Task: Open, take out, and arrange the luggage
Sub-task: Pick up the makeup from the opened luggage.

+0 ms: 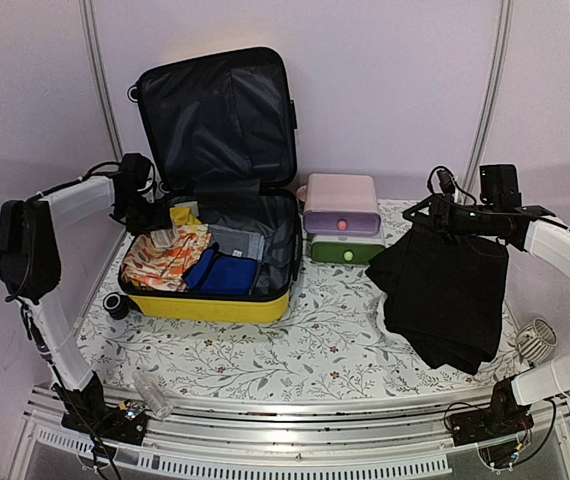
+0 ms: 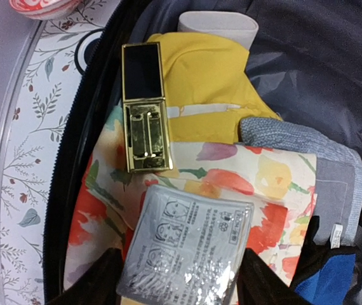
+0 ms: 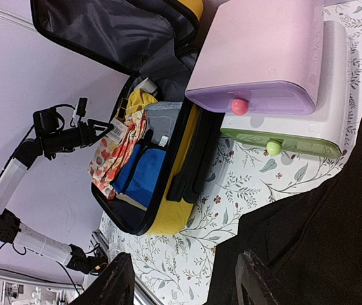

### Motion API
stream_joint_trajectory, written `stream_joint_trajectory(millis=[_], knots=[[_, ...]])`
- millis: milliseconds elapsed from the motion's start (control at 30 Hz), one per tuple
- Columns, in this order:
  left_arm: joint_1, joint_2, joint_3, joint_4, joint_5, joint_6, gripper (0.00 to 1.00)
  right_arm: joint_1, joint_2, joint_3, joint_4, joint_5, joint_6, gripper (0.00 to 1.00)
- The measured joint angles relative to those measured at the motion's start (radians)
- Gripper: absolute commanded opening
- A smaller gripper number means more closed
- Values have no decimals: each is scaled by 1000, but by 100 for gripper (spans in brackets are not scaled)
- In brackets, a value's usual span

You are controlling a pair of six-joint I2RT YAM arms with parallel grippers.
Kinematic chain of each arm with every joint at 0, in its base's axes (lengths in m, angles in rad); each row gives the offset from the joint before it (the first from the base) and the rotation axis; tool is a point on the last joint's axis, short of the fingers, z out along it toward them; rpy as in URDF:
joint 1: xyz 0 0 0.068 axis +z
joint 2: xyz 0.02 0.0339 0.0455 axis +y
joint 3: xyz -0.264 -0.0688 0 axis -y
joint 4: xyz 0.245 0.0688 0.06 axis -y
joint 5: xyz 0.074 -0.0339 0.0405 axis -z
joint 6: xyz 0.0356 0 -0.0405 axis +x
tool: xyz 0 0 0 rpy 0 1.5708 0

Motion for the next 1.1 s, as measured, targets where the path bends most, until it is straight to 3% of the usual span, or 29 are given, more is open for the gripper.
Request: stream_joint_trajectory(millis=[133,400,567,867,1100], knots=[[0,0,0,-1,15,4,47,0,0,0,0,0,0,57],[3,-22,-5,-6,77,3,47,9,3,1,0,1,-2,58],[4,-93,-16,-17,155,-8,47,89,58,66,-37,45,-32,58],[4,-285,-143,105,406,-81,47,370,324,407,-178,363,-120,59],[3,-389,-277,258,550,-153,47,444,486,484,-205,557,-80,57]])
